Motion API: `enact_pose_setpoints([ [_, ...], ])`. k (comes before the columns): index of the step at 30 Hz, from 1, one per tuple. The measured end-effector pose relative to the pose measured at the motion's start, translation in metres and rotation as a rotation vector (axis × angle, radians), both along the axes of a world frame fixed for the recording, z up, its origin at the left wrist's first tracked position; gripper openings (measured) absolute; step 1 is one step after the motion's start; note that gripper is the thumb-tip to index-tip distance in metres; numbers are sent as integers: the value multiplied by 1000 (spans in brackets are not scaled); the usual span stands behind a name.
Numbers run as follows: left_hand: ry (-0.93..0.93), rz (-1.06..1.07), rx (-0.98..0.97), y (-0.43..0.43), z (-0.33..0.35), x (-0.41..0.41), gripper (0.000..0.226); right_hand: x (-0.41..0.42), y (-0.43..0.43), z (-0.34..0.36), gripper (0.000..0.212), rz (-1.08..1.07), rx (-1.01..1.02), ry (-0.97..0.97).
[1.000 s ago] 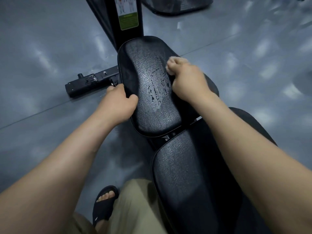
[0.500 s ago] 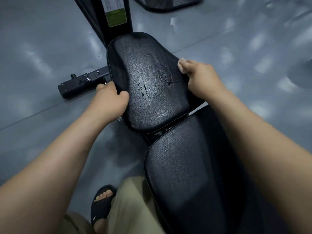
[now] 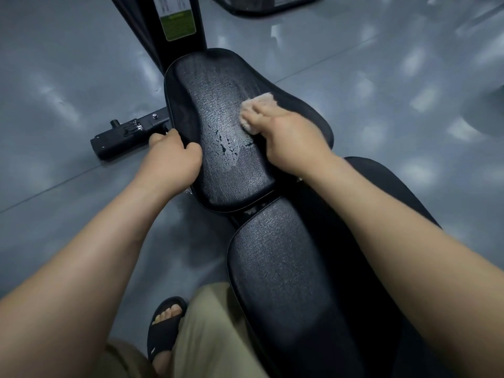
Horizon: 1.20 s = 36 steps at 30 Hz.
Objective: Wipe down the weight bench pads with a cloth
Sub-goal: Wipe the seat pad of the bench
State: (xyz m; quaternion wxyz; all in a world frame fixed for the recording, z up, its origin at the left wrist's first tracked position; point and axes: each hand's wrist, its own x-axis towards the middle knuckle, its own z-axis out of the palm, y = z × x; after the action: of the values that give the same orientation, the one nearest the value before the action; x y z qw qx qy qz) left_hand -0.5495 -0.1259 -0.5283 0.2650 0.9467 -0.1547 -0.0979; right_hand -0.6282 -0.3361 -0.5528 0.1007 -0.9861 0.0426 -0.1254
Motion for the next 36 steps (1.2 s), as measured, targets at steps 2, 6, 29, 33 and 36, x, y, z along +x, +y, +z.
enact_pose_setpoints([
  [2,-3,7,4,-1,0,-1,32,-6,-24,1,39,-93,20,-15],
  [6,8,-2,-11,1,0,-1,32,-15,-40,5,52,-288,68,4],
  [29,70,-14,-41,5,2,-5,28,-31,-10,11,35,-320,52,3],
  [33,70,-16,-36,5,3,-7,28,-17,30,5,43,-86,80,-25],
  [36,59,-13,-31,3,4,-6,29,-16,36,8,52,20,51,-1],
])
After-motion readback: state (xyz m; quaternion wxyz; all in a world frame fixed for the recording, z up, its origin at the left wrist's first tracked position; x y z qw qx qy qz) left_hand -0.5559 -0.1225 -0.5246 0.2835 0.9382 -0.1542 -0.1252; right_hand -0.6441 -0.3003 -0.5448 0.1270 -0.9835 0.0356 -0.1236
